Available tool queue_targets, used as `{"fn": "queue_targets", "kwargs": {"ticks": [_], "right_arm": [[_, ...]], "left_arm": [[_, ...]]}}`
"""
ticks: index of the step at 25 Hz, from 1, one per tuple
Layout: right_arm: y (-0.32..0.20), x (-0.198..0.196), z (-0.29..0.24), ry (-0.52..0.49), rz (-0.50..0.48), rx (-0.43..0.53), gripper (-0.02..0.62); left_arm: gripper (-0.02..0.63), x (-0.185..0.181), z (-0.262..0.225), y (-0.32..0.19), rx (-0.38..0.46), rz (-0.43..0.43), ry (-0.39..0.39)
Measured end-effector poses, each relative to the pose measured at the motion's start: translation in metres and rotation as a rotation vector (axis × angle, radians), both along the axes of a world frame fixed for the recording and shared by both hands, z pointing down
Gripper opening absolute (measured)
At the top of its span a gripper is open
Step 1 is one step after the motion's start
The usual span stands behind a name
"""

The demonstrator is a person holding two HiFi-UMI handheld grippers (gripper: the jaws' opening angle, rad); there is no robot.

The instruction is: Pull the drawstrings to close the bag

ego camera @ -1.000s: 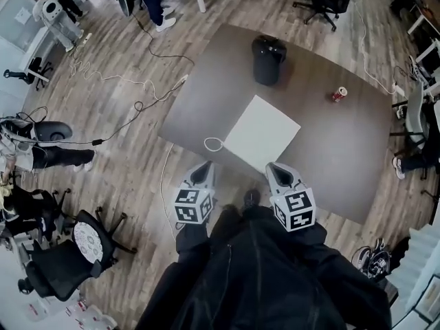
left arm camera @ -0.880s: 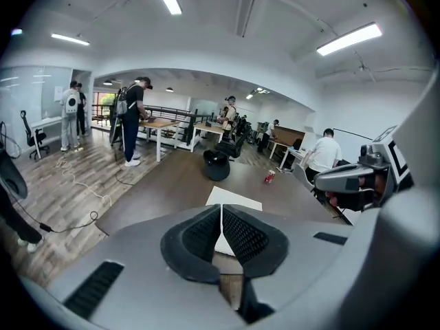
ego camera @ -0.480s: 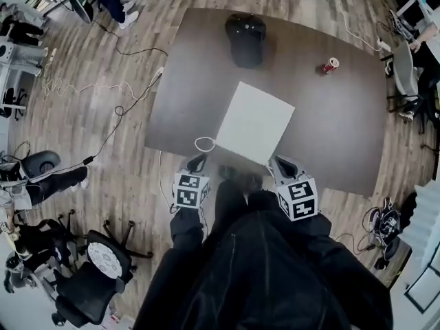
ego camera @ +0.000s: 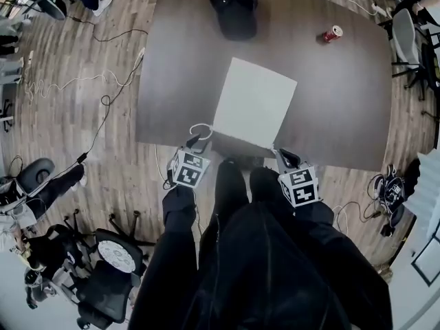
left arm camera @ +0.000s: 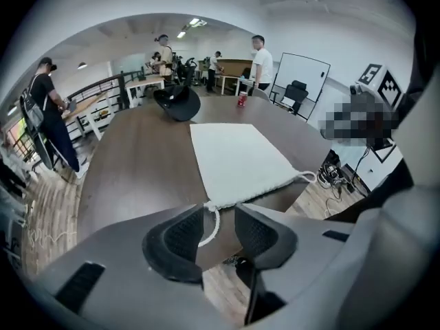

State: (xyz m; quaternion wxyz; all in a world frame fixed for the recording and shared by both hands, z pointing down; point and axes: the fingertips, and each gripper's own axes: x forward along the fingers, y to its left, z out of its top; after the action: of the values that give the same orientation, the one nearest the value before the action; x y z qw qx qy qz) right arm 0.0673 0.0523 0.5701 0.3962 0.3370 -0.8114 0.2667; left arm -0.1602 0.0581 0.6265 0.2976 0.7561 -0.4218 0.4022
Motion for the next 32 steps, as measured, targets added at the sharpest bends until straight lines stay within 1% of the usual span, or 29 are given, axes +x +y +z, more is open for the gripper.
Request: {"fn": "queue_targets", "kwargs": {"ticks": [3,6,8,10,13,15,18,22,23,25,29,32], "right_arm": [[0.005,0.004,0.025,0.04,-0.027,-0.044,0.076],[0.007,0.008,0.048,0.092,-0.073,-0.077,0.117],[0.011,0.012,0.063,0.122,-0.109,-0.101,0.142],[0.012,0.017,0.079,0.138,-0.138,-0.123,0.174],[0.012,0.018,0.098,0.154,-0.174,-0.154,0.203],[0.015,0.016,0.109,0.178,-0.212,-0.167,0.205],[0.019,0.012,0.125,0.216,-0.277,-0.18,0.213],[0.021,0.013,0.14,0.23,-0.311,-0.197,0.213],[0.021,0.012,0.142,0.233,-0.315,-0.202,0.213],[0.022,0.013,0.146,0.241,-0.322,-0.21,0.212],[0.02,0.015,0.148,0.256,-0.323,-0.209,0.194],[0.017,0.014,0.149,0.261,-0.332,-0.198,0.186]], "left_arm": [[0.17,-0.001,0.022,-0.004,-0.033,0.106,-0.058],[0.209,-0.001,0.045,-0.008,-0.062,0.253,-0.134],[0.227,0.001,0.058,-0.013,-0.069,0.33,-0.17],[0.236,0.004,0.068,-0.02,-0.068,0.363,-0.177],[0.247,0.008,0.079,-0.027,-0.082,0.406,-0.166],[0.252,0.009,0.087,-0.026,-0.095,0.44,-0.163],[0.253,0.007,0.096,-0.026,-0.122,0.466,-0.156],[0.255,0.006,0.096,-0.03,-0.142,0.483,-0.139],[0.248,0.004,0.096,-0.031,-0.142,0.488,-0.146],[0.173,-0.002,0.095,-0.031,-0.141,0.495,-0.164],[0.074,-0.006,0.094,-0.033,-0.132,0.505,-0.192],[0.064,-0.004,0.095,-0.034,-0.129,0.518,-0.202]]}}
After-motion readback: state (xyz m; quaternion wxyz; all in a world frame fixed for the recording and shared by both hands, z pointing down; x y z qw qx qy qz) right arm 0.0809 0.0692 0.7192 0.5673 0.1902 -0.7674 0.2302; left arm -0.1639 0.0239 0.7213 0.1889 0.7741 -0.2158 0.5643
